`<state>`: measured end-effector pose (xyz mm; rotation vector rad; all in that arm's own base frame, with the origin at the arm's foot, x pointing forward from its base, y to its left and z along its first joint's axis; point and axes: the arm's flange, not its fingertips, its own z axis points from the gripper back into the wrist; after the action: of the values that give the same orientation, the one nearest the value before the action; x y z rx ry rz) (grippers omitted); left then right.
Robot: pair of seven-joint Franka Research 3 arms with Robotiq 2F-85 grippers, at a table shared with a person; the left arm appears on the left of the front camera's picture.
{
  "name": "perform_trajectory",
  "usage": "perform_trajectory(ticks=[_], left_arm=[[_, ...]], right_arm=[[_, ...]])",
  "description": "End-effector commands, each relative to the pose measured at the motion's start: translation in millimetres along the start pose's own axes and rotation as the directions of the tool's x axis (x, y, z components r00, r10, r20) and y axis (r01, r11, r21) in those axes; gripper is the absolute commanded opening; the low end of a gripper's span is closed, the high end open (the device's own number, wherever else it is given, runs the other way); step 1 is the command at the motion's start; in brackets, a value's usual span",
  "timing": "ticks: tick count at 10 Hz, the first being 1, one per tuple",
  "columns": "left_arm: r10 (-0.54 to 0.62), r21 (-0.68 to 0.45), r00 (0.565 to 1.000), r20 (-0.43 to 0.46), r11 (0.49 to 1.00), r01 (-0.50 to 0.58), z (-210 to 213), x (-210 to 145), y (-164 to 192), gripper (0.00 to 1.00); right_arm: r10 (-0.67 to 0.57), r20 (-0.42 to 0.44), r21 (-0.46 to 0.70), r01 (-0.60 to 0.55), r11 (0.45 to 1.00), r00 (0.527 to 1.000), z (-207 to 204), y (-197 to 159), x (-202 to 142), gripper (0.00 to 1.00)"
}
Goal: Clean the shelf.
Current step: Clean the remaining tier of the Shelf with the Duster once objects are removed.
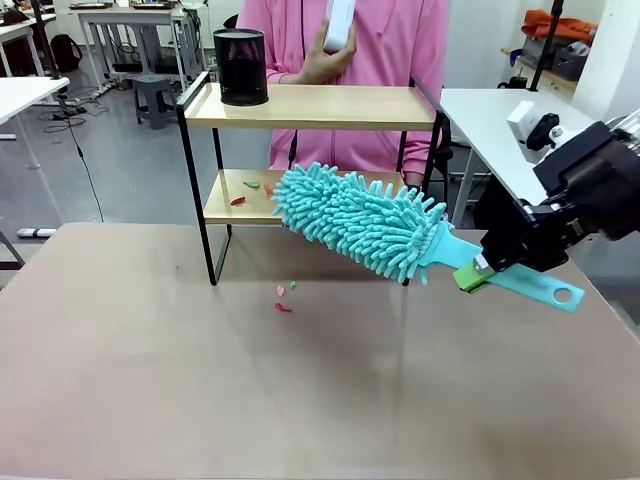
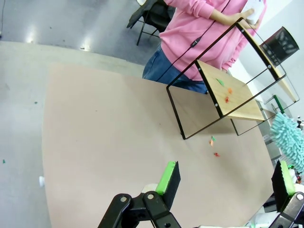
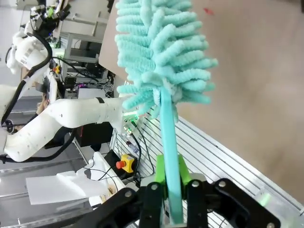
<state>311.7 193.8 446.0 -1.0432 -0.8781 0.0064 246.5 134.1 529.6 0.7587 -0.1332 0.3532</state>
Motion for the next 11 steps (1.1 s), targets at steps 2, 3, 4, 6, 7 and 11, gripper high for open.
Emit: perform_trajectory(ticks=[2,3,4,6,7,11], left_arm=[[-0.024,-0.017,1.000,0.020,1.000,0.024,-2,0,0,1.00],[-0.024,-0.017,1.000,0.020,1.000,0.024,-2,0,0,1.00],[-0.024,-0.017,1.000,0.020,1.000,0.024,-2,0,0,1.00],[-0.024,-0.017,1.000,0.020,1.000,0.024,-2,0,0,1.00],[-0.024,-0.017,1.000,0.020,1.000,0.024,-2,0,0,1.00],[-0.024,-0.017,1.000,0.020,1.000,0.024,-2,0,0,1.00]], right_arm=[[-0.076,0.095,-0.123,0.087,0.989,0.993,-15,-8,22,0.11],[-0.095,0.167,-0.130,0.117,0.985,0.981,-20,-14,39,0.11],[-0.092,0.240,-0.145,0.129,0.981,0.966,-24,-17,53,0.11],[-0.134,0.328,-0.205,0.208,0.956,0.935,-36,-25,76,0.11],[-0.141,0.322,-0.206,0.215,0.955,0.936,-46,-29,85,0.11],[-0.070,0.302,-0.243,0.148,0.959,0.951,-100,-35,135,0.11]])
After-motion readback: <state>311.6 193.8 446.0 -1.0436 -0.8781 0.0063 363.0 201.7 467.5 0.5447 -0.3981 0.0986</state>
